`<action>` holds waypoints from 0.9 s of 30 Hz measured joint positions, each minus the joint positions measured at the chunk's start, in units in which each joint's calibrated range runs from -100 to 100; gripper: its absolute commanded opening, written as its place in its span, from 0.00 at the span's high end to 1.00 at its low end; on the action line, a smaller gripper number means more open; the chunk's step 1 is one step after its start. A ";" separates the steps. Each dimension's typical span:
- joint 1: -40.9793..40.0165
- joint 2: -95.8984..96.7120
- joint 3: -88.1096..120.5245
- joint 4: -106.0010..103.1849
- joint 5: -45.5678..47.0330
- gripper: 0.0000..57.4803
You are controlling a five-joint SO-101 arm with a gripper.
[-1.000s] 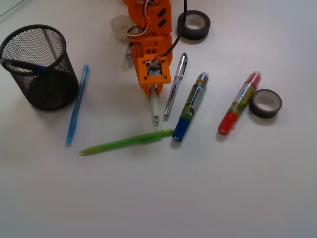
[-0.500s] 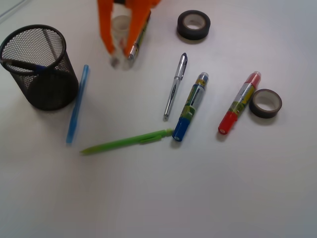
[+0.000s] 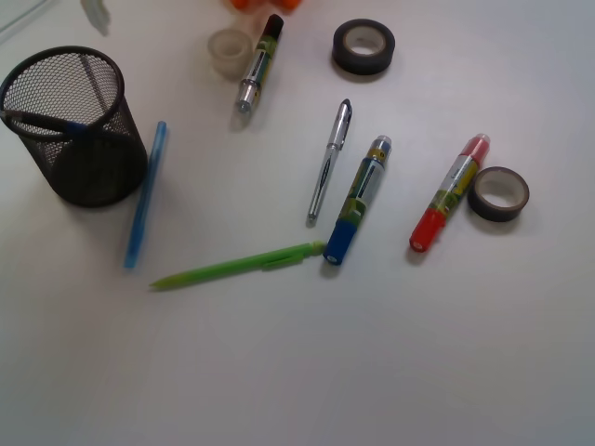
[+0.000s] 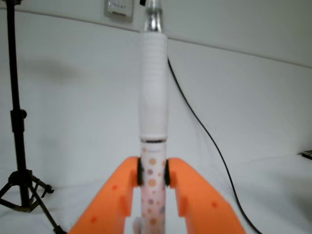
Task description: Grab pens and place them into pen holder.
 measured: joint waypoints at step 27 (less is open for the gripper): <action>5.70 24.65 3.32 -20.73 -1.42 0.65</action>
